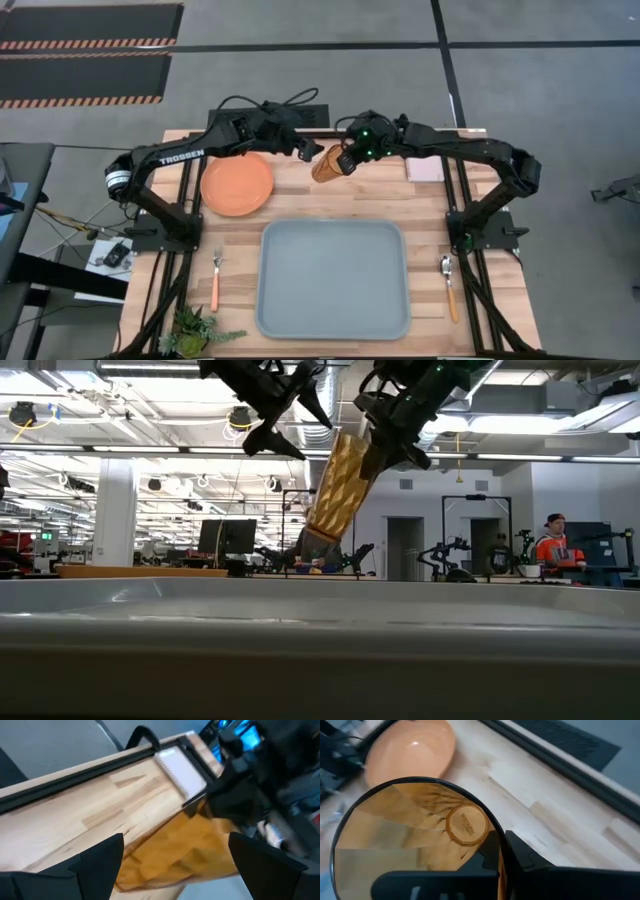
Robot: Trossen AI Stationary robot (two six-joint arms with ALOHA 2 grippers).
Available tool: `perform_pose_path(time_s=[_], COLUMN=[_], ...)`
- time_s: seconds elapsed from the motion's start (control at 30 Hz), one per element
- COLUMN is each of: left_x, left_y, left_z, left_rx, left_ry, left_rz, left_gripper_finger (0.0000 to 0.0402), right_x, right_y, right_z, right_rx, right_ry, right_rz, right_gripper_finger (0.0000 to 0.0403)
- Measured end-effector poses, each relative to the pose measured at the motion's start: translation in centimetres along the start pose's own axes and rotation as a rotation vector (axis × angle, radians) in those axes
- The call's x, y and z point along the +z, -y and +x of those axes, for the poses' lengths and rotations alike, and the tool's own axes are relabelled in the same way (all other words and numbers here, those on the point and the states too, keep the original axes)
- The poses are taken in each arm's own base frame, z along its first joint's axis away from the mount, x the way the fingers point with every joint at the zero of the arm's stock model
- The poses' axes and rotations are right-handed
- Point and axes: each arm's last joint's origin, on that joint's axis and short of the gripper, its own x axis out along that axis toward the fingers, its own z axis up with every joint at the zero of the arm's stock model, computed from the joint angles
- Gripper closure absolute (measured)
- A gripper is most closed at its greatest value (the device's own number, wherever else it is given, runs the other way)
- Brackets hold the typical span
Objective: Pick and place plate/cup/fork/spoon on tray
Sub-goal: Put the brown cup on the blue serving tray
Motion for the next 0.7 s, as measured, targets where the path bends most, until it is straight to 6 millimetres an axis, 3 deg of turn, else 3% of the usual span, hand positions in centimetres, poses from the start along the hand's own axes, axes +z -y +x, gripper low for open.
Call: perform_pose_path(time_s=[0.27, 0.53, 0.7], left_x=[-0.3, -1.0, -1.5], left_y=[0.0, -0.4, -0.8], left_z=[0.6, 2.6, 2.7], left_rx=[0.025, 0.022, 0.077], left_ry=[-0.006, -0.068, -0.100], left_rz=[-0.010, -0.034, -0.021], left_gripper_finger=[0.0063, 0.0072, 0.0072], right_x=[0.1, -0.6, -1.0], right_y=[0.3, 0.1, -0.2], right_z=[0.1, 2.6, 3.4], right_rx=[-0.041, -0.054, -0.056], right_ry=[0.012, -0.044, -0.054], right_rz=[-0.040, -0.058, -0.076], right_gripper_finger=[0.0385, 0.0382, 0.0381])
